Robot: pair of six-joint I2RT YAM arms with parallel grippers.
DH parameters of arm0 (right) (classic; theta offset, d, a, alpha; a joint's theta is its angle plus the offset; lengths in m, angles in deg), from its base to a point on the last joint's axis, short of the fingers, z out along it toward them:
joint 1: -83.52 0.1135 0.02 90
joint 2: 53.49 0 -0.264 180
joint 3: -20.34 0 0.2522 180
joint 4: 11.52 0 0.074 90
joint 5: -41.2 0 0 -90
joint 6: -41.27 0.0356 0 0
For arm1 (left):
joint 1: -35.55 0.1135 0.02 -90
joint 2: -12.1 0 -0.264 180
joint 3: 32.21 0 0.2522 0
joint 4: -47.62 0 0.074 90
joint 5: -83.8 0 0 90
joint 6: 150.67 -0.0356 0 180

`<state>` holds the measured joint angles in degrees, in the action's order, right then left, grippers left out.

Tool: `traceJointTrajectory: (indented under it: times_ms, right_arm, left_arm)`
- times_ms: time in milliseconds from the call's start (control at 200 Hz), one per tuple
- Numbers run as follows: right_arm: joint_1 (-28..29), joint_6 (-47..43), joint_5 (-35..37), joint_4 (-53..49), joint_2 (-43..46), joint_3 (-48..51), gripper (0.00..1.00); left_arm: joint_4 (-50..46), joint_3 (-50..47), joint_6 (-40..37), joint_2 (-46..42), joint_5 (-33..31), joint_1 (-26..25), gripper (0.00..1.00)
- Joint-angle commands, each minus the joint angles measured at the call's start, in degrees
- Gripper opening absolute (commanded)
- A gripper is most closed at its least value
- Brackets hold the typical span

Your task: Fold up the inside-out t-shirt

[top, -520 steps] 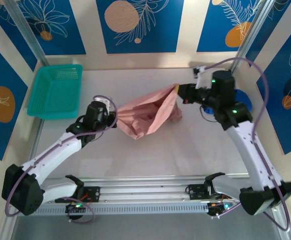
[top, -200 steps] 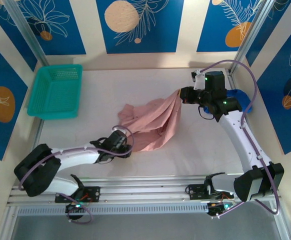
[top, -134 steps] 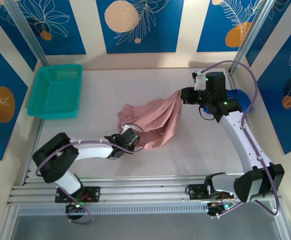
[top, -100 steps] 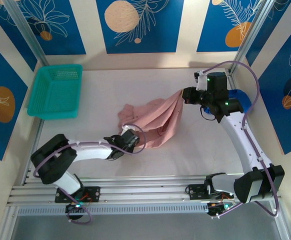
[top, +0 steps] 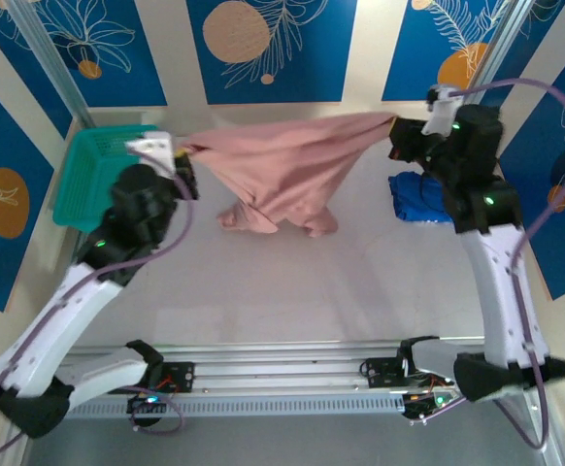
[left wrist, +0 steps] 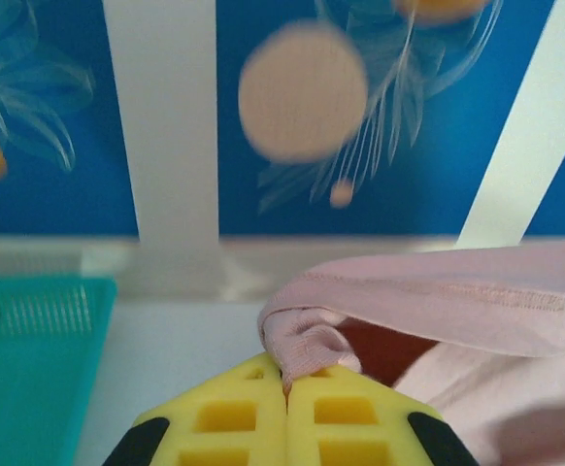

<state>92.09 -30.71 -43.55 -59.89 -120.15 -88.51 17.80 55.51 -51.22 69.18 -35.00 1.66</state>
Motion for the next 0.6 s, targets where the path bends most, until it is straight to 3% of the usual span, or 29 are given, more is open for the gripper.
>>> traceJointTrajectory:
  times_ms: [0,165,290,435,595]
  right_arm:
    - [1.41,-3.03,2.27,-6.05,7.71,-4.81,0.0]
    - [2.06,-4.66,2.25,-12.07,12.06,-12.51,0.0]
    - [2.05,-6.75,5.36,-11.36,9.82,-12.22,0.0]
    - [0.12,-9.58,9.21,-3.34,2.69,-11.25,0.0]
    - [-4.8,-7.12,5.09,5.07,-8.55,-19.84,0.0]
  left_arm:
    - [-8.04,6.54,-6.89,-4.66,0.68,-0.68,0.0]
    - [-16.0,16.81,-8.84,-3.96,0.92,-0.91,0.0]
    - [-16.62,19.74,-10.85,2.72,-3.86,1.23,0.0]
    - [-16.17,26.55,-7.73,13.81,3.75,10.81,0.0]
    - [-16.37,44.68,-8.64,27.87,7.5,14.94,0.0]
